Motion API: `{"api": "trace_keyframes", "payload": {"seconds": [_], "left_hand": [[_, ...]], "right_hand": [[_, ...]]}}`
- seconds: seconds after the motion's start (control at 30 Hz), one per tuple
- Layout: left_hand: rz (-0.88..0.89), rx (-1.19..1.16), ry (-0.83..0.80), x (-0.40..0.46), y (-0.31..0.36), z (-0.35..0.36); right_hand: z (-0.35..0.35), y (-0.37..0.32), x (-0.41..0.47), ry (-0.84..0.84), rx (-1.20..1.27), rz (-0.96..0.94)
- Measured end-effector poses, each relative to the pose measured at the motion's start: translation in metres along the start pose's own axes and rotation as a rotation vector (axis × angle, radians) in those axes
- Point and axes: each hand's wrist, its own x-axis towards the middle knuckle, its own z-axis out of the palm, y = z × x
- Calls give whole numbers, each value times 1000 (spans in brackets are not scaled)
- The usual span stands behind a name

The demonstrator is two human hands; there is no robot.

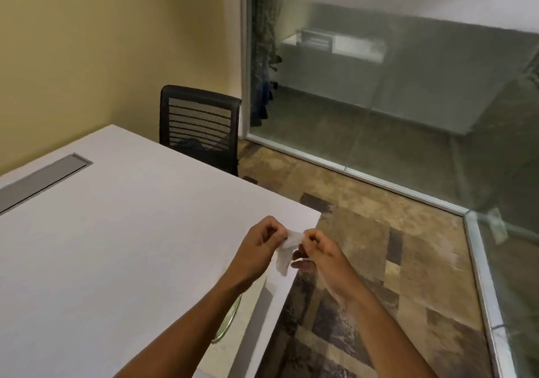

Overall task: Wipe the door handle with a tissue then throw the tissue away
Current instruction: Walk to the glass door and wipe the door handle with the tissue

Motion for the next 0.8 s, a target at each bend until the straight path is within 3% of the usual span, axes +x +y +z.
{"api": "trace_keyframes", "payload": {"seconds": [0.27, 0.47, 0.8], "left_hand": [[171, 230, -162, 20, 27, 41], [332, 434, -283, 15, 50, 86], [444, 438, -436, -35, 96, 166]], "right_hand": [[-39, -18, -36, 307, -78, -121], [-74, -26, -75, 381, -138, -167], [-124, -25, -170, 507, -78, -177]]}}
